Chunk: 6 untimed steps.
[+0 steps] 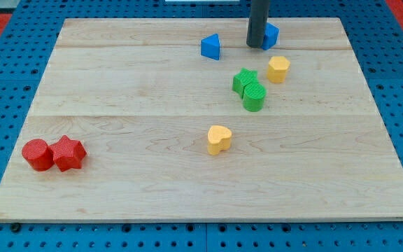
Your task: Move the blue triangle to the top center
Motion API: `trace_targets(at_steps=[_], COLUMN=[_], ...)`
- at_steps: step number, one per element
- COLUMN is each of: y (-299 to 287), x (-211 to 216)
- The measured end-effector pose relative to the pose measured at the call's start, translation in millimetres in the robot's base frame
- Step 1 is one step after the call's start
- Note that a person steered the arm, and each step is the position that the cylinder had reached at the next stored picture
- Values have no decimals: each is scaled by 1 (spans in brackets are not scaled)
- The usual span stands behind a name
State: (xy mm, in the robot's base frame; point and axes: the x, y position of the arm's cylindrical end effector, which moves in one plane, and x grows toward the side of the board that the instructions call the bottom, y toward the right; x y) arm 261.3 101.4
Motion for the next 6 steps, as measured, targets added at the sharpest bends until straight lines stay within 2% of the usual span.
trace_targets(at_steps=[1,2,3,4,5,6], y=[14,-7,-83,-88,-87,-117], x=[9,47,46,12,-3,25])
